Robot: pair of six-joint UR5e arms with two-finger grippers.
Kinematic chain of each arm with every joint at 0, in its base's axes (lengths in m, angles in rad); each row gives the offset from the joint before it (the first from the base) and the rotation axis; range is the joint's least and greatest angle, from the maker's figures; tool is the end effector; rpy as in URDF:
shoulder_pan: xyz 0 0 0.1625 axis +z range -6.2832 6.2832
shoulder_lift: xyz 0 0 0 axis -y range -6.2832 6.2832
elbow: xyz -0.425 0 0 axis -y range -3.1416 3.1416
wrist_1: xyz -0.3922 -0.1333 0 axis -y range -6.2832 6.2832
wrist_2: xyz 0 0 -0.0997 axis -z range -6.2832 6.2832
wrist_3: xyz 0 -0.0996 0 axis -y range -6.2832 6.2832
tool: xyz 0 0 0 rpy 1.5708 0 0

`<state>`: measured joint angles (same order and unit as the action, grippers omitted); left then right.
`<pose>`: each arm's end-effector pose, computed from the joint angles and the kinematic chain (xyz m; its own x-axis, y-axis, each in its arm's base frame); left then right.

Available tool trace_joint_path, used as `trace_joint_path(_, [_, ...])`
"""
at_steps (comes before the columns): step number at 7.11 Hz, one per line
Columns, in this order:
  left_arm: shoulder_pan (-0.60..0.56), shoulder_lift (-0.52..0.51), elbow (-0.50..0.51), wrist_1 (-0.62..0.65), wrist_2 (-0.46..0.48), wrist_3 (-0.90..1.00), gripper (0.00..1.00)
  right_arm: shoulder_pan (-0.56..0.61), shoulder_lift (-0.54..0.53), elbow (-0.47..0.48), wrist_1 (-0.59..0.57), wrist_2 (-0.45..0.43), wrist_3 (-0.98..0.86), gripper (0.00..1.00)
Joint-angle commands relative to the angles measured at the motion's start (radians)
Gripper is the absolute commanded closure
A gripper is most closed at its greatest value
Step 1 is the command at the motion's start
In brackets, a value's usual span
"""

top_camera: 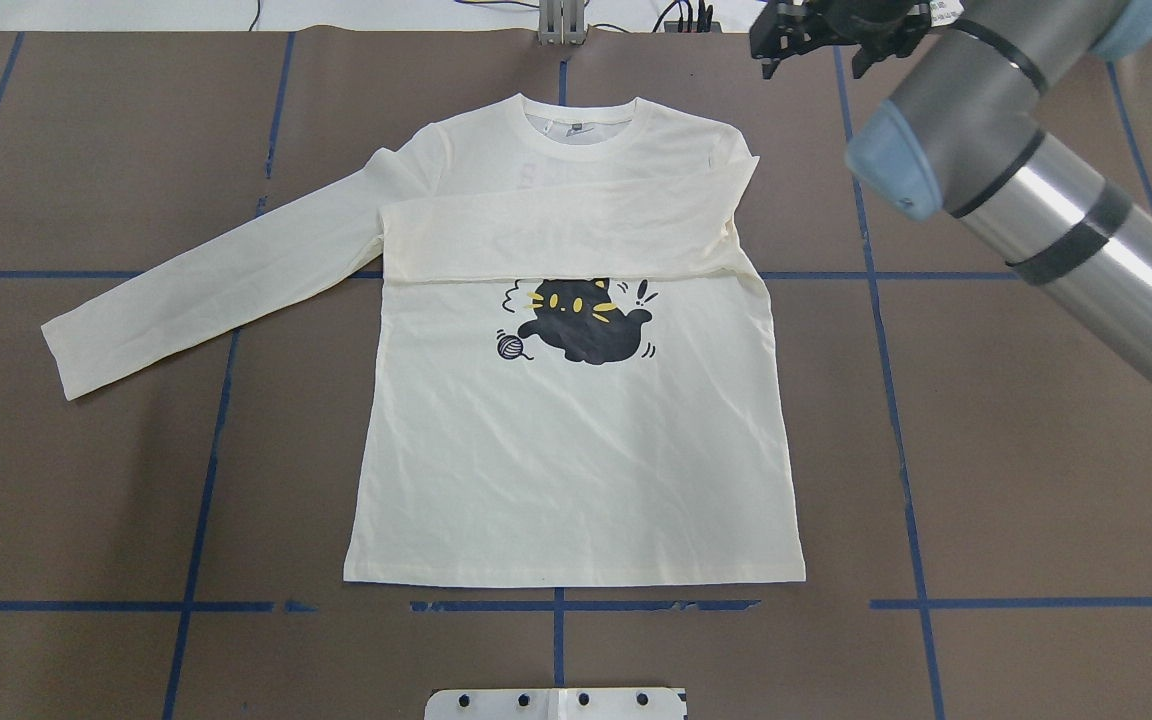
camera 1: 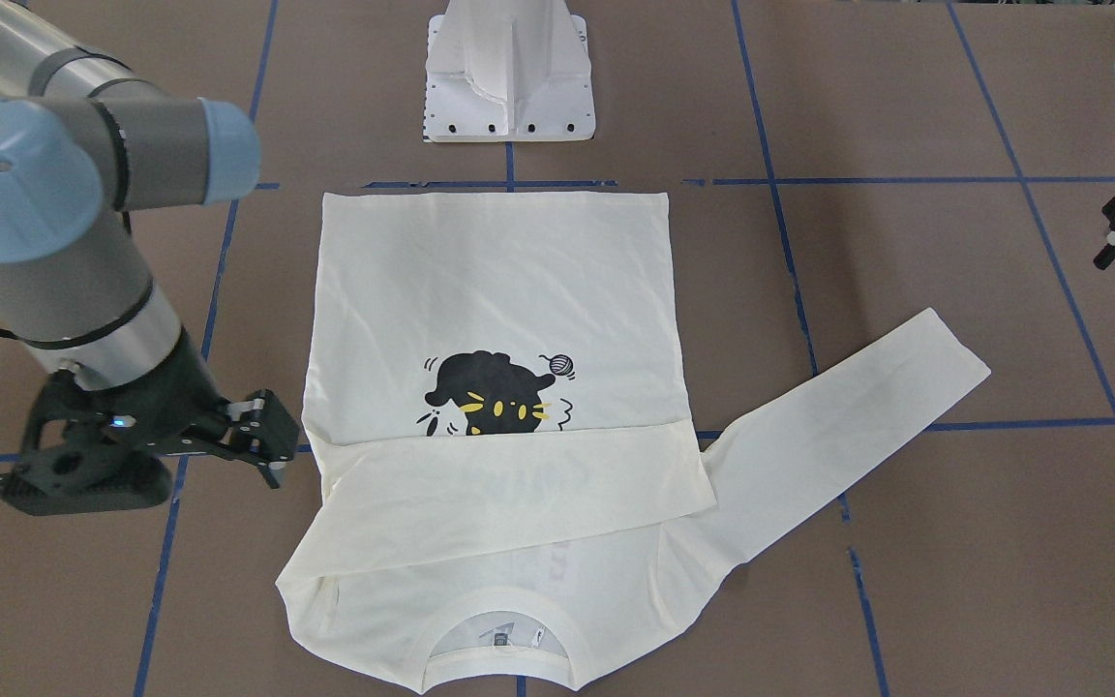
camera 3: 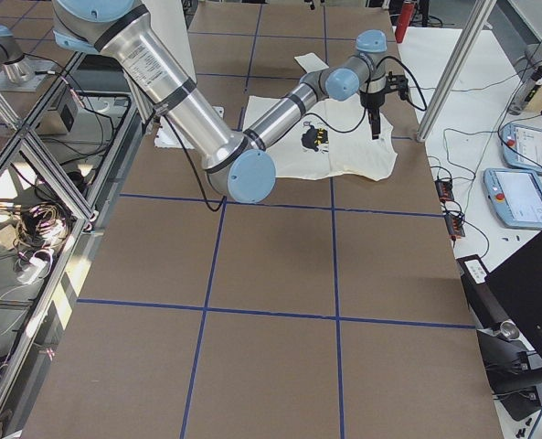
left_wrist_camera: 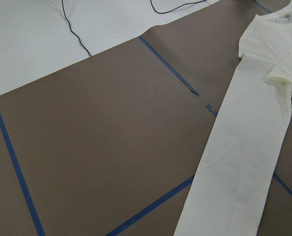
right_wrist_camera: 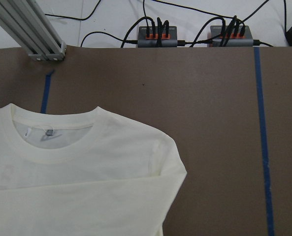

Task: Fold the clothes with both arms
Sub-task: 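Open the right gripper and raise it away from the shirt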

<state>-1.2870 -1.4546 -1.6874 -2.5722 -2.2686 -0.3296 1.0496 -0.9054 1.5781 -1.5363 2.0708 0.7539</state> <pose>0.0625 -0.4619 0.5416 0.6014 0.5273 -0.6002 0.0463 0.7270 0.6851 -0.2752 -0.6511 0.2541 0.7008 -0.0642 0.7104 -0.1388 0.9646 0.2242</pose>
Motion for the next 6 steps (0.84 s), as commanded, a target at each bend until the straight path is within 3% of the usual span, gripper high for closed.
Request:
trace_joint_path(1, [0.194,0.042,-0.015,-0.009,0.139,-0.052,0.0,0.099,-0.259,0.168,0.007,0.087,-0.196,0.0])
trace_joint_path(3, [0.343,0.074,-0.011,-0.009,0.275,-0.051,0.0,0.132,-0.355,0.242,0.007,0.104,-0.237,0.0])
trace_joint_path(6, [0.48,0.08,0.032,-0.009,0.391,-0.052,0.09,0.133,-0.36,0.244,0.007,0.109,-0.238,0.0])
